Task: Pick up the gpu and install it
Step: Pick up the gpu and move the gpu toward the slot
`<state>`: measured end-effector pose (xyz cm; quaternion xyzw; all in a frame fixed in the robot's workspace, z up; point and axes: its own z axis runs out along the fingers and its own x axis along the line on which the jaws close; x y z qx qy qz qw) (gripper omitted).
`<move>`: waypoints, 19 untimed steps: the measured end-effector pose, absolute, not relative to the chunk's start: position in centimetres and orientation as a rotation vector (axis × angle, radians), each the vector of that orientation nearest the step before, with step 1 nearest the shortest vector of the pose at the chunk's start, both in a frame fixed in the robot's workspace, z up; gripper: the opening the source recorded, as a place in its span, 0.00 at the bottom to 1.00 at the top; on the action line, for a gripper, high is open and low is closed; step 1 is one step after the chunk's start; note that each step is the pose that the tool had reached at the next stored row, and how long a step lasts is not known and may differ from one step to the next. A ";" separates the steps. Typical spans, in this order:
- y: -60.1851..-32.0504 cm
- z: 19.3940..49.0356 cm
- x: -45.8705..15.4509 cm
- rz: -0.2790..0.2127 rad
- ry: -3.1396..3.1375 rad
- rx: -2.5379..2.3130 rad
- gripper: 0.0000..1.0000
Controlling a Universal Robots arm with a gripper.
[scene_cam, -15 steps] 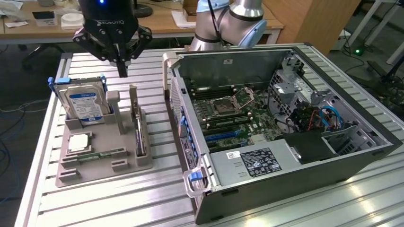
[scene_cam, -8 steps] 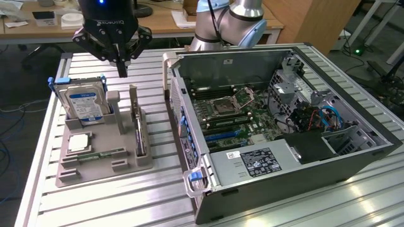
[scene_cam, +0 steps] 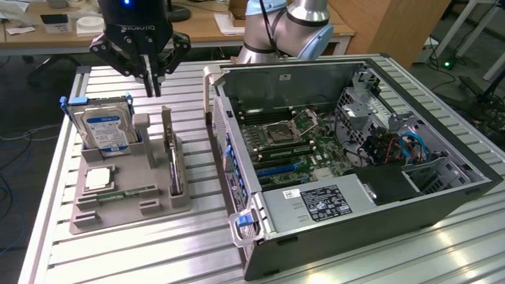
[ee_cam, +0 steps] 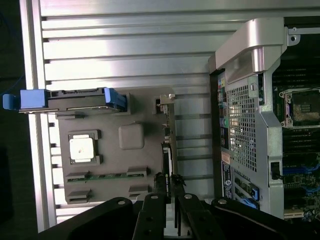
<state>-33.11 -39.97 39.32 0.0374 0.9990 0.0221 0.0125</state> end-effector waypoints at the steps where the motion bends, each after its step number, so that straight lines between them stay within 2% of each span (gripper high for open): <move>1: -40.0 39.3 -33.1 0.069 3.114 0.117 0.24; 2: -40.0 39.3 -33.1 0.069 3.114 0.117 0.24; 4: -40.0 39.3 -33.1 0.069 3.114 0.117 0.35; 5: -40.0 39.3 -33.1 0.069 3.114 0.117 0.35; 8: -40.0 39.3 -33.1 0.069 3.114 0.117 0.53; 9: -40.0 39.3 -33.1 0.069 3.114 0.117 0.53; 10: -40.0 39.3 -33.1 0.069 3.114 0.117 0.58; 13: -40.0 39.3 -33.1 0.069 3.114 0.111 0.64; 14: -40.0 39.3 -33.1 0.069 3.114 0.105 0.71; 19: -40.0 39.1 -33.1 0.070 3.116 0.058 0.71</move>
